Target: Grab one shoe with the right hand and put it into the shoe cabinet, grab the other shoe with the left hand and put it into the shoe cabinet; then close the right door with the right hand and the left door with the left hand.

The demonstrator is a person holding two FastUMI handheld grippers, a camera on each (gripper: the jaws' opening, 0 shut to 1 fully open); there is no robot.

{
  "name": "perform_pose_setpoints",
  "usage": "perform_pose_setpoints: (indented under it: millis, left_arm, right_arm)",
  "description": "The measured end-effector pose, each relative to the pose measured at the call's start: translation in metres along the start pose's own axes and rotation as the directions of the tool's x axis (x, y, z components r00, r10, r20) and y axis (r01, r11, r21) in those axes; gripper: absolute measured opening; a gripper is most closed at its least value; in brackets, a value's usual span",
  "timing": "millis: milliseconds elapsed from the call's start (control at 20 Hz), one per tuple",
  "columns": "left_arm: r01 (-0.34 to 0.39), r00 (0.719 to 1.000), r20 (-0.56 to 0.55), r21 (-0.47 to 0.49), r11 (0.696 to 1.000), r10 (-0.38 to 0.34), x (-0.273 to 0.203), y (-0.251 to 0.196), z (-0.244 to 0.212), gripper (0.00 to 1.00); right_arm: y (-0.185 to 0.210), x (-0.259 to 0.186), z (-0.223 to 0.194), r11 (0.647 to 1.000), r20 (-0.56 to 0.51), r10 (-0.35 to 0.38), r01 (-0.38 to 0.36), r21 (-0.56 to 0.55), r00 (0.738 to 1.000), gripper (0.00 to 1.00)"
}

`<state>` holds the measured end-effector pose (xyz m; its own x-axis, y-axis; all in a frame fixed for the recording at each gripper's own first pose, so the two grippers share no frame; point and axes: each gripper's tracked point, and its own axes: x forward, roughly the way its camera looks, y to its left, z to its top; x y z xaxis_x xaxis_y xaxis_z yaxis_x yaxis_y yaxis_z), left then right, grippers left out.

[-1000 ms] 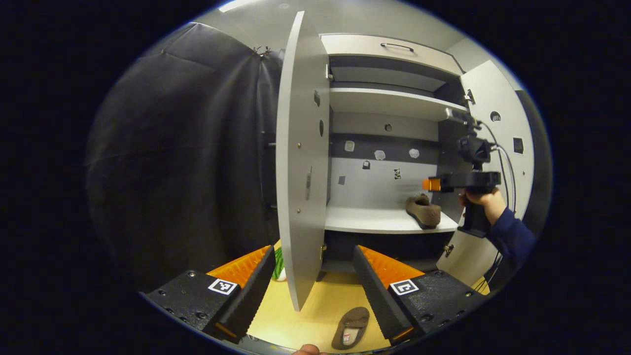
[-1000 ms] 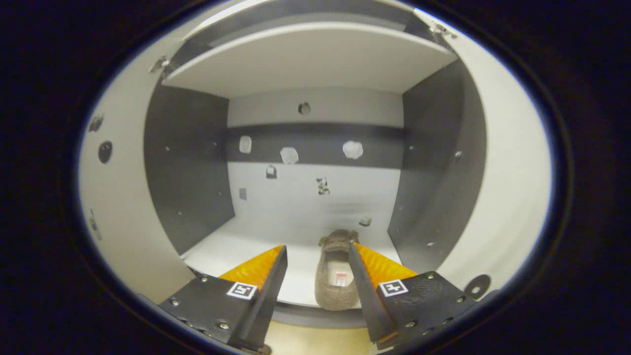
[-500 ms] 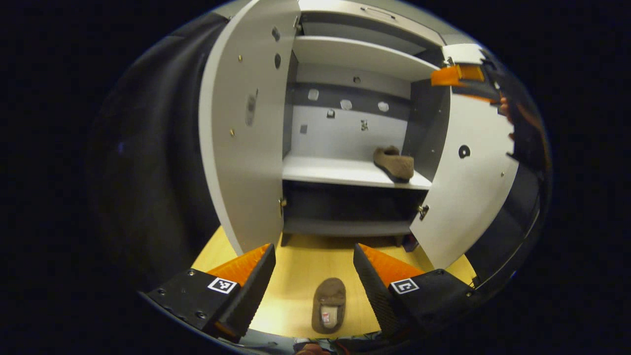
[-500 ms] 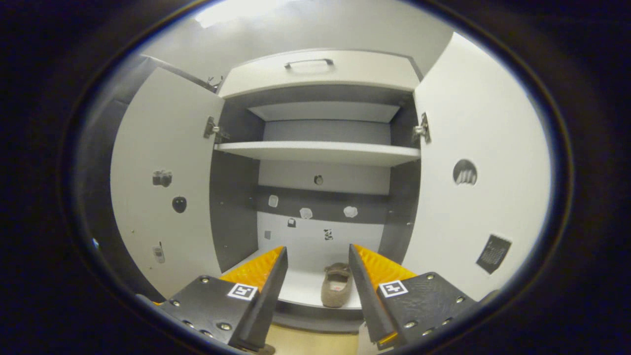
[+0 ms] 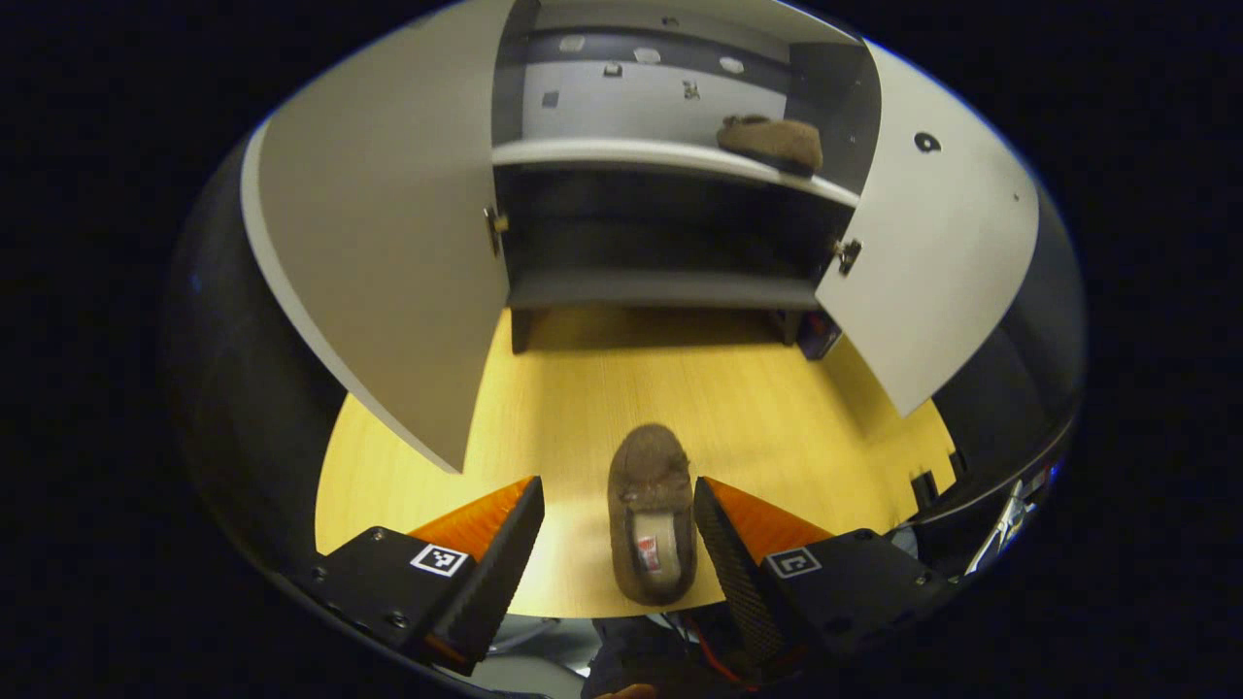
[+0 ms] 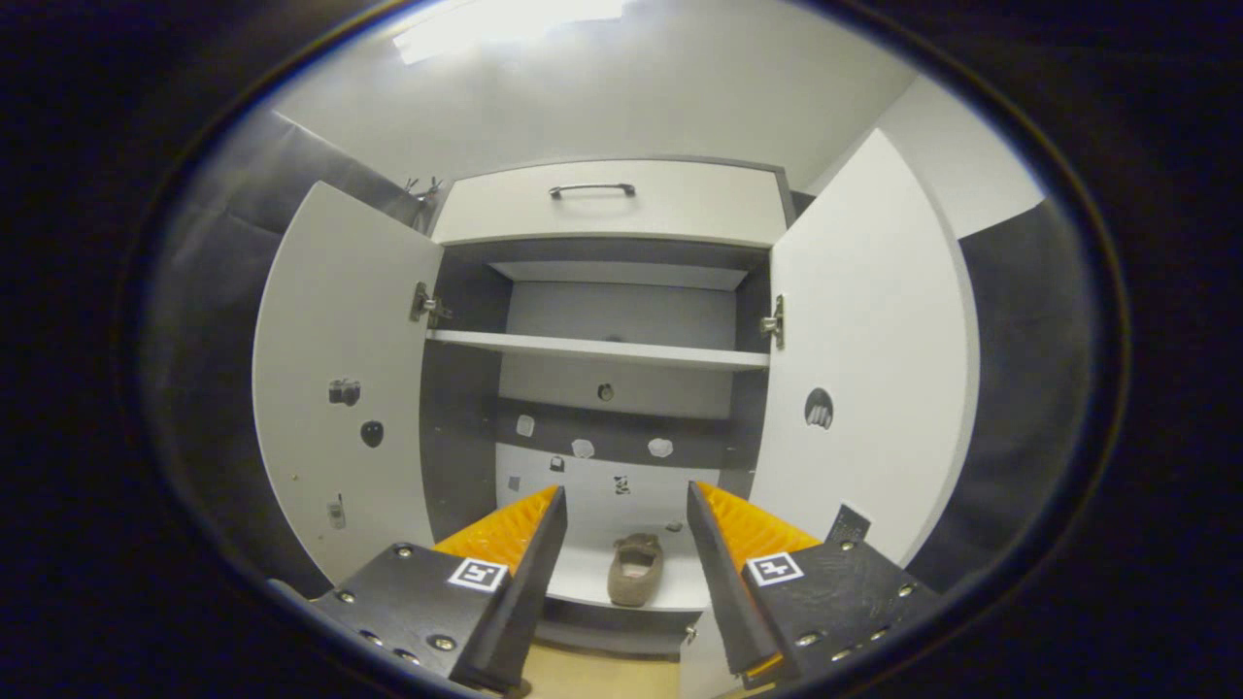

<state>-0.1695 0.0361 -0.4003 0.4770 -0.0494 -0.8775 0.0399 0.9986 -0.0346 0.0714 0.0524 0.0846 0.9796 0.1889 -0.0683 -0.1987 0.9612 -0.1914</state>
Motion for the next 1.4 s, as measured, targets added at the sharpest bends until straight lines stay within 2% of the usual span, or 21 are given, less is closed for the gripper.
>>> perform_pose_setpoints:
  millis: [150, 200, 250, 550, 650, 750, 900, 1000, 1100, 1250, 1400]
  left_arm:
    - [0.026, 0.993, -0.112, 0.013, 1.000, -0.025, 0.025, 0.006, -0.030, 0.92]
    - [0.034, 0.989, -0.141, 0.014, 0.999, -0.032, 0.033, 0.008, -0.037, 0.94]
    - [0.037, 0.985, -0.168, 0.008, 0.999, -0.035, 0.038, 0.012, -0.042, 0.87]
    - [0.062, 0.945, -0.317, -0.078, 0.995, -0.083, 0.059, 0.031, -0.068, 0.67]
    - [0.076, 0.937, -0.332, -0.116, 0.990, -0.111, 0.057, 0.034, -0.066, 0.62]
    - [0.083, 0.931, -0.340, -0.146, 0.986, -0.129, 0.051, 0.039, -0.059, 0.37]
    - [0.076, 0.931, -0.341, -0.173, 0.982, -0.133, 0.052, 0.046, -0.057, 0.22]
    - [0.077, 0.933, -0.329, -0.214, 0.974, -0.146, 0.054, 0.048, -0.056, 0.04]
    - [0.092, 0.939, -0.305, -0.217, 0.972, -0.157, 0.051, 0.048, -0.053, 0.01]
    - [0.096, 0.962, -0.239, -0.147, 0.984, -0.130, 0.050, 0.059, -0.033, 0.01]
    - [0.130, 0.977, -0.151, -0.148, 0.980, -0.152, 0.039, 0.069, -0.008, 0.01]
  right_arm:
    - [-0.011, -0.005, 0.003, 1.000, 0.004, -0.027, 0.027, 0.007, 1.000, 0.75]
    - [-0.014, -0.005, 0.003, 0.999, 0.004, -0.034, 0.034, 0.004, 0.999, 0.75]
    - [-0.016, -0.007, 0.003, 0.999, 0.004, -0.042, 0.042, 0.000, 0.999, 0.75]
    - [-0.021, -0.015, -0.004, 0.998, -0.014, -0.063, 0.062, -0.032, 0.998, 0.75]
    - [-0.023, -0.016, -0.006, 0.996, -0.019, -0.073, 0.072, -0.044, 0.997, 0.75]
    - [-0.024, -0.019, -0.007, 0.996, -0.023, -0.077, 0.075, -0.047, 0.997, 0.75]
    - [-0.027, -0.020, -0.005, 0.995, -0.014, -0.086, 0.085, -0.046, 0.996, 0.75]
    - [-0.029, -0.020, -0.003, 0.995, -0.003, -0.088, 0.088, -0.042, 0.996, 0.71]
    - [-0.031, -0.021, -0.002, 0.995, 0.002, -0.093, 0.093, -0.042, 0.996, 0.75]
    - [-0.033, -0.020, -0.005, 0.995, -0.003, -0.092, 0.092, -0.034, 0.996, 0.75]
    - [-0.034, -0.022, -0.006, 0.996, -0.004, -0.091, 0.091, -0.026, 0.996, 0.75]
